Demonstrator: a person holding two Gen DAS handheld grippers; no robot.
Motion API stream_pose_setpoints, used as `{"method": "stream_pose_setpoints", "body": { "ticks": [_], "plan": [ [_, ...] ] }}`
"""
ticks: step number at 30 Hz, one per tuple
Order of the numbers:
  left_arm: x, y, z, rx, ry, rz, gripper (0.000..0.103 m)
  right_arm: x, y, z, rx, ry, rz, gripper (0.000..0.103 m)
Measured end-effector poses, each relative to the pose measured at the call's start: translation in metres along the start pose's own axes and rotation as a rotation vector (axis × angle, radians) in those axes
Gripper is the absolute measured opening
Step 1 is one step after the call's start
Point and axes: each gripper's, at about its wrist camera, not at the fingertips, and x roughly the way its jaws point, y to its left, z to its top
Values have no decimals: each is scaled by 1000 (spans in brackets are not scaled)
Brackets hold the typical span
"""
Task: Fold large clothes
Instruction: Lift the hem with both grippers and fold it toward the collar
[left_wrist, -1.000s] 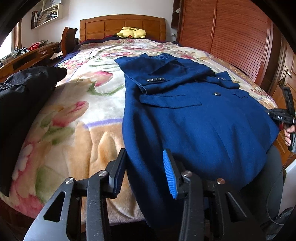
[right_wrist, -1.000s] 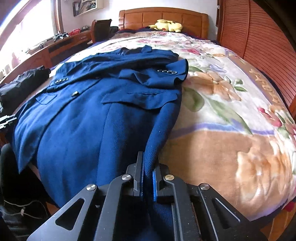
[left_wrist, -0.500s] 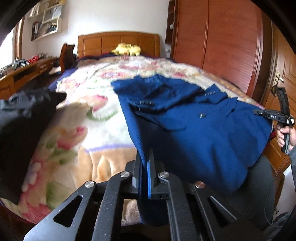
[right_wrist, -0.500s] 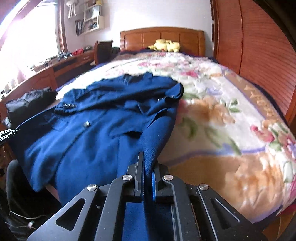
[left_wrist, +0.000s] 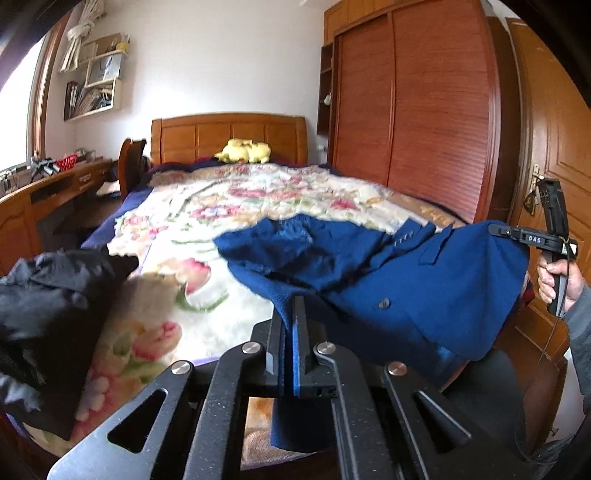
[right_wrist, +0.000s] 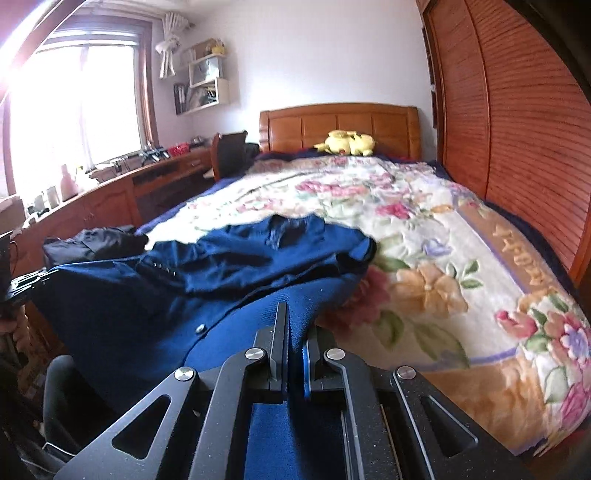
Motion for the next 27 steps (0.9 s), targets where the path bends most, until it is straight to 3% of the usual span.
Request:
{"method": "stream_pose_setpoints", "body": {
  "ticks": [8, 12, 18, 27],
  "plan": [
    [-38, -14, 39, 35, -124, -34, 3, -58, 10, 13, -22, -120, 41, 4],
    [-32, -11, 56, 44, -152, -24, 3, -66, 12, 18, -51, -149, 26, 4],
    [19, 15, 73, 9, -136, 8, 3, -21, -2, 32, -37, -106, -8, 5],
    [138, 66, 95, -48, -30, 109, 3, 106, -37, 64, 0, 5, -98, 5]
  ]
}}
